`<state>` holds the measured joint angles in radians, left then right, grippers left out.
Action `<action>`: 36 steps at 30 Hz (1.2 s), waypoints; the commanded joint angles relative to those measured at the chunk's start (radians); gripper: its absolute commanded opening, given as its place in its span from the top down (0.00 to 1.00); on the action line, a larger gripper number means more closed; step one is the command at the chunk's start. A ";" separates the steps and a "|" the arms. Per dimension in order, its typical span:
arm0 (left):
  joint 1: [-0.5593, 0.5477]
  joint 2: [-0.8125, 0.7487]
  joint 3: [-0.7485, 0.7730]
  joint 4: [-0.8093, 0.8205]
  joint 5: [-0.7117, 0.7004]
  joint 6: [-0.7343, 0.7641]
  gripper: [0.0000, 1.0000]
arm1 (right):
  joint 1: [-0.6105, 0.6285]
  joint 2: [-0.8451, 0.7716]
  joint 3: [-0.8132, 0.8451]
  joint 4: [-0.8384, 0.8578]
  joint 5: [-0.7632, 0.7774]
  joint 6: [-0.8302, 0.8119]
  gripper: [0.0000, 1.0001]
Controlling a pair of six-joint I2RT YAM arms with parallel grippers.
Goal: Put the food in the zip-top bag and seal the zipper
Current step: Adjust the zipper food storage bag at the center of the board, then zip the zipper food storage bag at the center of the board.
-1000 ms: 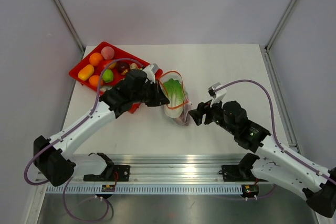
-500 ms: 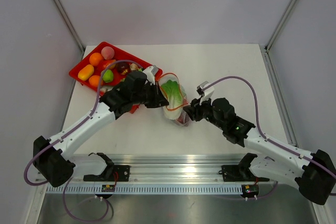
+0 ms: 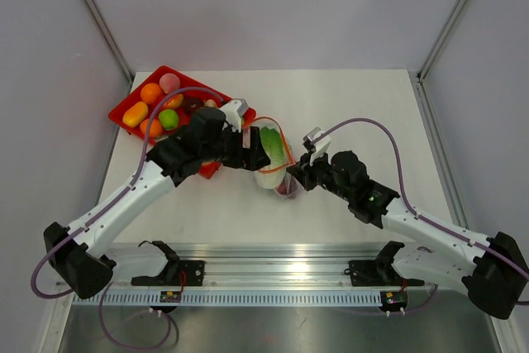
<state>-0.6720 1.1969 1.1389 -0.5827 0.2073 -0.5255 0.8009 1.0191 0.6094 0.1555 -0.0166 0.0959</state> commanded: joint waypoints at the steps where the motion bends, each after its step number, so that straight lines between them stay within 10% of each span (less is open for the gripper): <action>1: 0.003 -0.045 0.169 -0.054 -0.033 0.270 0.09 | 0.000 -0.042 0.104 -0.063 -0.063 -0.122 1.00; 8: -0.004 -0.112 0.150 0.077 0.244 0.639 0.29 | -0.002 -0.089 0.210 -0.223 -0.082 -0.245 1.00; 16: -0.057 -0.273 -0.051 0.327 0.389 0.926 0.28 | 0.000 -0.137 0.296 -0.394 -0.178 -0.300 1.00; 30: -0.192 -0.117 0.039 0.150 0.368 0.995 0.36 | -0.003 -0.128 0.389 -0.510 -0.275 -0.335 1.00; 36: -0.198 -0.027 0.091 0.098 0.425 0.975 0.69 | -0.002 -0.142 0.392 -0.519 -0.253 -0.347 1.00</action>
<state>-0.8654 1.1416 1.1675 -0.4797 0.5808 0.4438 0.8001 0.8940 0.9443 -0.3958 -0.2684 -0.2245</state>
